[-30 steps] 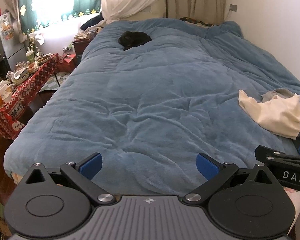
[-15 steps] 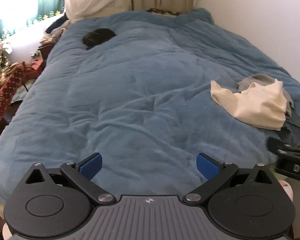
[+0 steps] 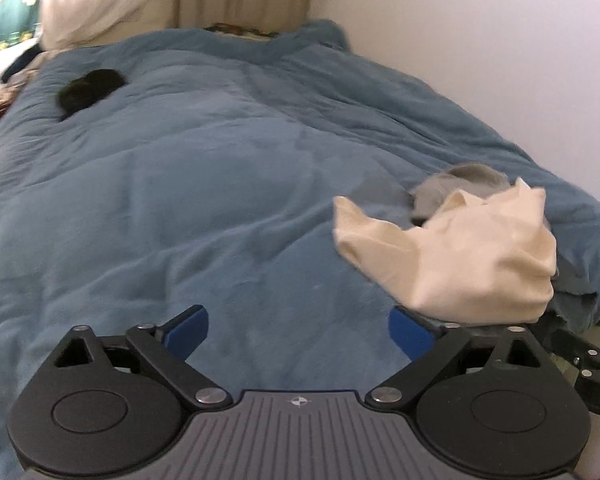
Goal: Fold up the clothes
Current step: 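Grasp the cream sweater vest with both grippers at separate edges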
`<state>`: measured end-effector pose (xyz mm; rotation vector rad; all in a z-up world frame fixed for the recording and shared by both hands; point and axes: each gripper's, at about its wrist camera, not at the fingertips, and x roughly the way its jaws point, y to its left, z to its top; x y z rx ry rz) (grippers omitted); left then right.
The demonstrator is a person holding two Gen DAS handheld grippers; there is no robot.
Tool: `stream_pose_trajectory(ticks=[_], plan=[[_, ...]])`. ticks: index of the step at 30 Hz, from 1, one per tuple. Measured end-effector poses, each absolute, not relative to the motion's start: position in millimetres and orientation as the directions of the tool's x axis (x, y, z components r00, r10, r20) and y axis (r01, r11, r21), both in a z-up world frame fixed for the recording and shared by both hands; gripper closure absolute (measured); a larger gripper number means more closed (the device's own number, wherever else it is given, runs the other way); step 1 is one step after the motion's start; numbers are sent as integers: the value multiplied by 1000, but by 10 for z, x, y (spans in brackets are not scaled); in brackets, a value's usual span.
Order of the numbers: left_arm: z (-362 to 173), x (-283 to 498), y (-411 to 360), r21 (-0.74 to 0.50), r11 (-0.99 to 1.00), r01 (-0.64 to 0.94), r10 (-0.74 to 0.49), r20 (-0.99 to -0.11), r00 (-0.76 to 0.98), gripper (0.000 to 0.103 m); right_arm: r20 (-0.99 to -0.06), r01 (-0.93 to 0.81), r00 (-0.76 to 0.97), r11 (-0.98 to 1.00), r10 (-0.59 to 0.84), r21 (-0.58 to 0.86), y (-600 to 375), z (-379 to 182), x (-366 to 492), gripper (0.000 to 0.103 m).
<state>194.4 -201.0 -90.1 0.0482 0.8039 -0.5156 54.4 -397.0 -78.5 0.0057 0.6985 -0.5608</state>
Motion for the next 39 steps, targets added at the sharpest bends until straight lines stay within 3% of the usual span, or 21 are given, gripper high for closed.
stream_pose_trajectory(ticks=[4,10,13,22,24,27,28,30,32,39], plan=[[-1051,2179,-2298,-205,841,500,-487,-690,535,11,-618,477,637,866,-460,-153,-4256,-994,645,1],[-1298,2426,-2797,-34,832,554,-421,-689,590,15,-564,467,685,872,-462,-147,-4518,-1172,788,1],[-1377,2591,-2930,-79,821,565,-450,-699,556,15,-541,452,716,884,-440,-120,-4604,-1198,873,1],[-1550,2800,-3118,-141,809,570,-477,-724,498,16,-603,433,714,901,-356,-20,-4800,-1356,1110,5],[-1557,2765,-3143,-158,796,584,-495,-725,478,25,-607,431,708,902,-361,-33,-4798,-1387,1147,9],[-1558,2709,-3171,-178,783,596,-520,-714,469,57,-609,433,701,900,-371,-51,-4793,-1404,1173,25],[-1542,2681,-3177,-173,781,599,-522,-708,476,63,-609,429,703,902,-369,-51,-4793,-1407,1174,35],[-1508,2630,-3184,-163,785,598,-522,-693,497,88,-609,421,707,906,-360,-47,-4792,-1405,1160,52],[-1475,2599,-3166,-172,790,589,-526,-684,506,89,-602,424,712,904,-363,-43,-4771,-1391,1142,67],[-1198,2490,-2848,-229,807,544,-547,-635,545,91,-568,396,756,918,-326,0,-4637,-1145,979,74]])
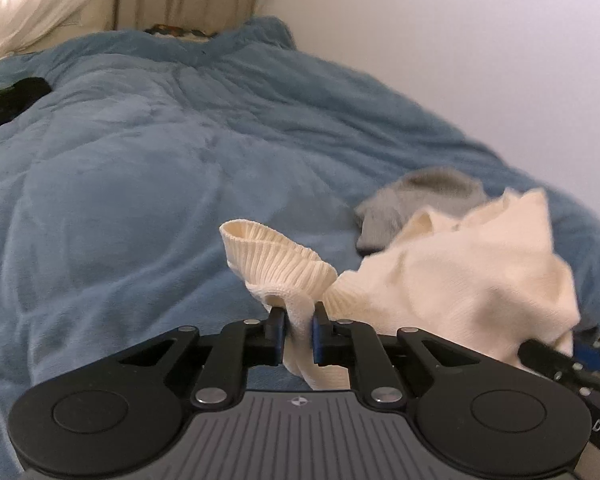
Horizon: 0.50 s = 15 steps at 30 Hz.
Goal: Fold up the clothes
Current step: 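Lift the vest with both grippers and stretch it out over the duvet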
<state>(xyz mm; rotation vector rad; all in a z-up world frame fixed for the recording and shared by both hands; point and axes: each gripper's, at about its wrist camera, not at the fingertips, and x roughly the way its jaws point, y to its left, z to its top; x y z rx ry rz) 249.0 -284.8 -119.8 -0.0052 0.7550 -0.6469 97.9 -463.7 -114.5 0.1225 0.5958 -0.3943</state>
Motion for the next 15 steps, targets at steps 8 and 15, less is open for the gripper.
stream_pose_trajectory(ticks=[8,15], plan=[[-642,2380,-1777,-294,870,396,-493,-535,686,91,-515,221,841,974,-164,52,-3958,-739,1031,76],[-346,2080,-397,-291,931,222,-342,-476,810,91,-501,-20,864,997,54,72,-2835,-571,1275,76]])
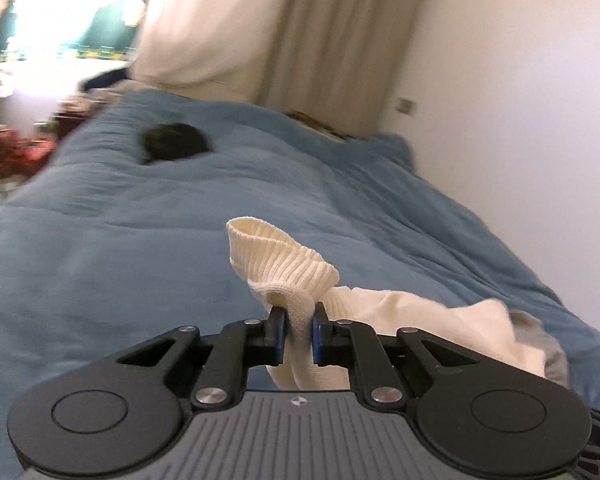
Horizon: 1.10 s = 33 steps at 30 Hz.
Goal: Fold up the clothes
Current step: 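Lift the vest with both grippers and stretch it out over the duvet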
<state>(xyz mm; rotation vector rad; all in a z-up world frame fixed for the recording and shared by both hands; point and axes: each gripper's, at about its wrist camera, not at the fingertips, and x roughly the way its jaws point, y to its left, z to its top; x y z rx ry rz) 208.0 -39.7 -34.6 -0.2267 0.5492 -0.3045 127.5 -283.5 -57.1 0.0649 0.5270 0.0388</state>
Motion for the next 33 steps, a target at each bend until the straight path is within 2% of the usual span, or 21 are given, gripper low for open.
stream_pose_trajectory(ticks=[5,11,15,18,21,22,24,26,33], plan=[[-469,1847,487,-283,955,87,-224,-497,838,91,-558,-163,811,984,178,77,-1935,-756,1484,75],[-843,1719,1174,-245,966,-87,-74,-579,812,91,-640,-315,713,946,288,76,-914,-1156,1573,75],[-1162,1745,1373,-243,958,-150,-48,-654,755,90,-686,-365,665,930,297,50,-570,-1419,1524,69],[-1286,1758,1416,-253,954,-159,-60,-685,726,89,-696,-378,651,924,302,47,-515,-1413,1454,63],[-1287,1596,1344,-232,962,-142,-58,-684,727,86,-699,-377,647,925,306,56,-708,-1359,1395,53],[-1269,1523,1310,-227,965,-135,-59,-681,730,84,-699,-376,646,925,307,59,-775,-1334,1389,47],[-1229,1448,1290,-241,962,-125,-74,-677,732,71,-691,-376,654,925,308,57,-881,-1286,1360,38],[-1214,1377,1287,-257,959,-120,-90,-677,731,66,-677,-379,668,924,309,48,-1100,-1269,1347,27],[-1104,1220,1073,-313,948,-57,-179,-672,719,54,-651,-289,709,954,272,84,-1730,-1003,988,9]])
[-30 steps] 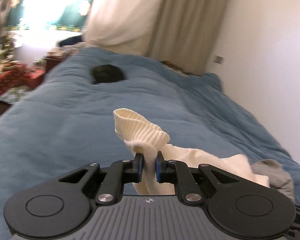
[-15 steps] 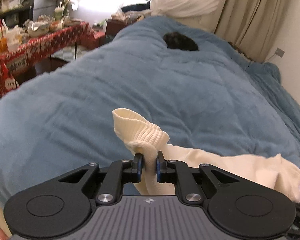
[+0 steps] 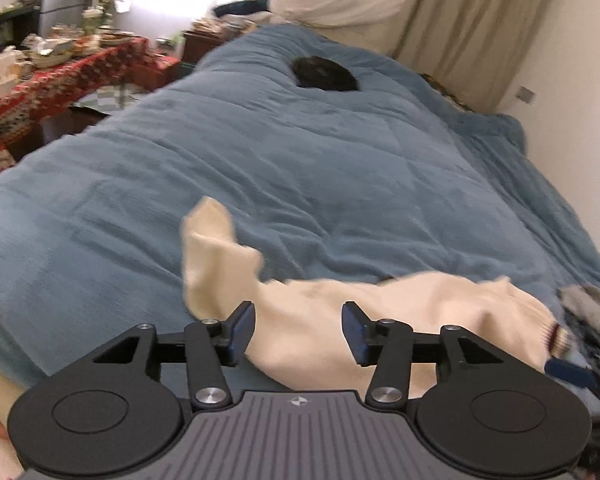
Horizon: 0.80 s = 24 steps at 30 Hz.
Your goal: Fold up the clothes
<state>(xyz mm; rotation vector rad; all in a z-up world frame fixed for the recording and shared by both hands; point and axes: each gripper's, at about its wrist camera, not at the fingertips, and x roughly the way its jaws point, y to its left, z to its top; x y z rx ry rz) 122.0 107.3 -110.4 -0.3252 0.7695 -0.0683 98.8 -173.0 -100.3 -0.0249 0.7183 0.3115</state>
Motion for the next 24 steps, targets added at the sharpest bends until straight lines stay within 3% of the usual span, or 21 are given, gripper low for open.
stream_pose_trajectory(ticks=[4,13,16,20,24], plan=[[-1108,1178,775,-304,952,29,-237,-675,699,42,-643,-204,743,978,184,44,-2058,-970,897,1],[-1227,1163,240,-262,956,133,-280,-678,679,12,-663,-46,747,999,47,20,-2622,-1103,860,1],[-1237,1161,125,-214,963,164,-267,-677,686,11,-665,-26,746,1000,16,-5,-2690,-1192,891,1],[-1247,1148,-60,-59,958,280,-245,-678,693,11,-642,-49,767,997,-5,-66,-2715,-1302,891,1],[-1323,1244,-132,-58,940,335,-271,-724,635,11,-644,-129,764,988,42,-88,-2685,-1388,911,1]])
